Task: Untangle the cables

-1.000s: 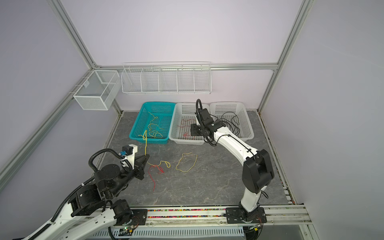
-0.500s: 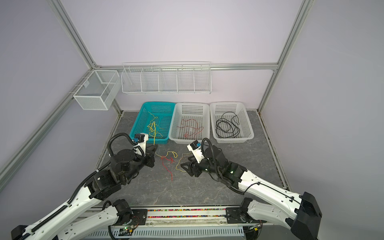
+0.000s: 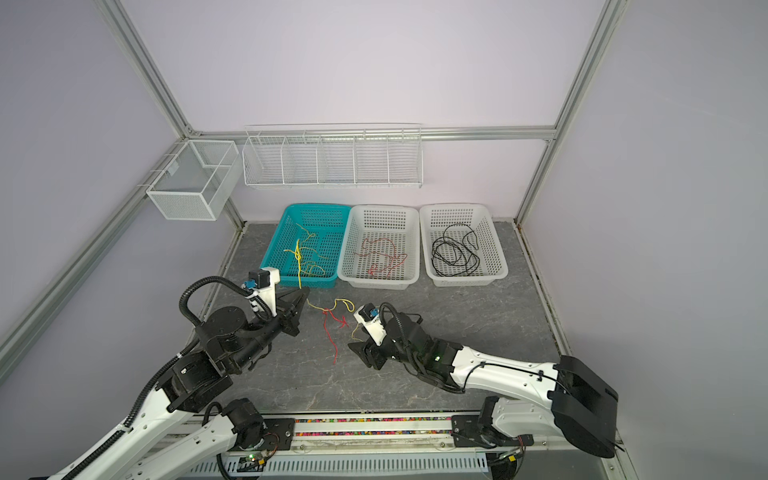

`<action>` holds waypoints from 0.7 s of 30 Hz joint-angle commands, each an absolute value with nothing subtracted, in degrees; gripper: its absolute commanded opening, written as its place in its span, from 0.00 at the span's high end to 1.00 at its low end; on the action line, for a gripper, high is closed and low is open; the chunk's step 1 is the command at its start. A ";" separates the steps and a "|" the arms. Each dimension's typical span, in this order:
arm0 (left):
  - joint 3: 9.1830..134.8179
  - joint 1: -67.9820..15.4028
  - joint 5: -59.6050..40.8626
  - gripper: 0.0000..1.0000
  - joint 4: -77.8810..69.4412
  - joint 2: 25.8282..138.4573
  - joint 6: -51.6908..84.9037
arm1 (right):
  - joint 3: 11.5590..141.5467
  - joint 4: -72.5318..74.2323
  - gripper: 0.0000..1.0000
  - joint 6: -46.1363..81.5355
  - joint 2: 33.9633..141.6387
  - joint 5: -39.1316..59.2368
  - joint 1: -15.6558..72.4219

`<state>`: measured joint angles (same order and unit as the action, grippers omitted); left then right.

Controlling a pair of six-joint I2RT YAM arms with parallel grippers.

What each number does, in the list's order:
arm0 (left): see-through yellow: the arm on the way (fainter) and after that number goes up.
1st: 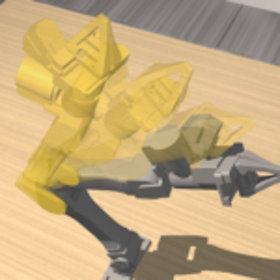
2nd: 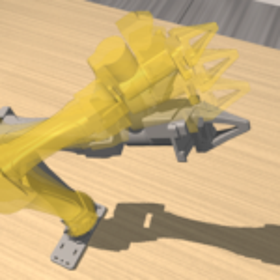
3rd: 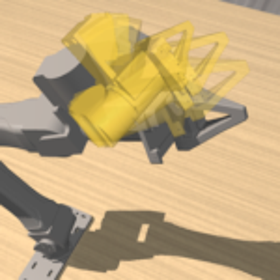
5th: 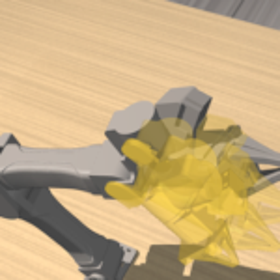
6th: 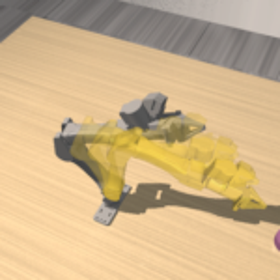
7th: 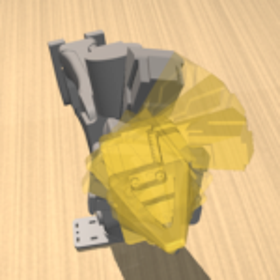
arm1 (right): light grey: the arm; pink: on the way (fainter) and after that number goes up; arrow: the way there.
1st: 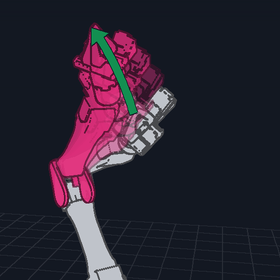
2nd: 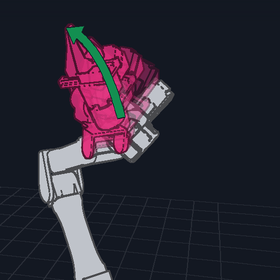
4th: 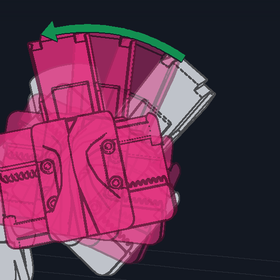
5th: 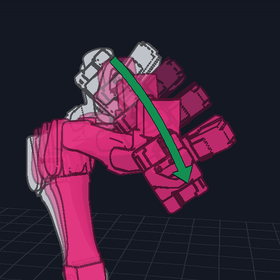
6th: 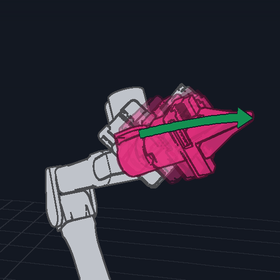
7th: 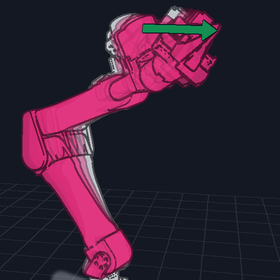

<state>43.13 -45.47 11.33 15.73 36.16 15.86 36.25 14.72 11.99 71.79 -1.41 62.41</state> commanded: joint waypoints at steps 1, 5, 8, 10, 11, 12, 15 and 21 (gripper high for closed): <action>42.15 -45.26 9.98 1.00 14.23 35.34 15.73 | 38.97 21.42 0.40 8.67 75.54 -5.80 63.69; 42.11 -45.26 9.52 1.00 14.19 35.08 15.56 | 41.42 22.89 0.41 6.45 79.28 -10.00 64.77; 42.10 -45.24 9.05 1.00 14.23 34.98 15.53 | 41.99 24.35 0.42 5.29 80.41 -13.22 65.17; 42.03 -45.26 8.96 1.00 14.24 34.98 15.53 | 42.21 25.11 0.42 4.88 80.69 -15.06 65.37; 42.10 -45.26 8.88 1.00 14.23 35.07 15.55 | 42.28 25.50 0.42 4.65 80.72 -15.90 65.54; 42.14 -45.26 8.77 1.00 14.31 35.07 15.56 | 42.37 25.93 0.42 4.50 80.69 -16.71 65.66; 42.10 -45.26 8.31 1.00 14.23 35.15 15.56 | 42.87 26.81 0.43 3.84 81.07 -17.79 65.88; 42.19 -45.26 7.73 1.00 14.28 35.24 15.48 | 45.76 25.67 0.52 2.09 83.12 -18.28 66.74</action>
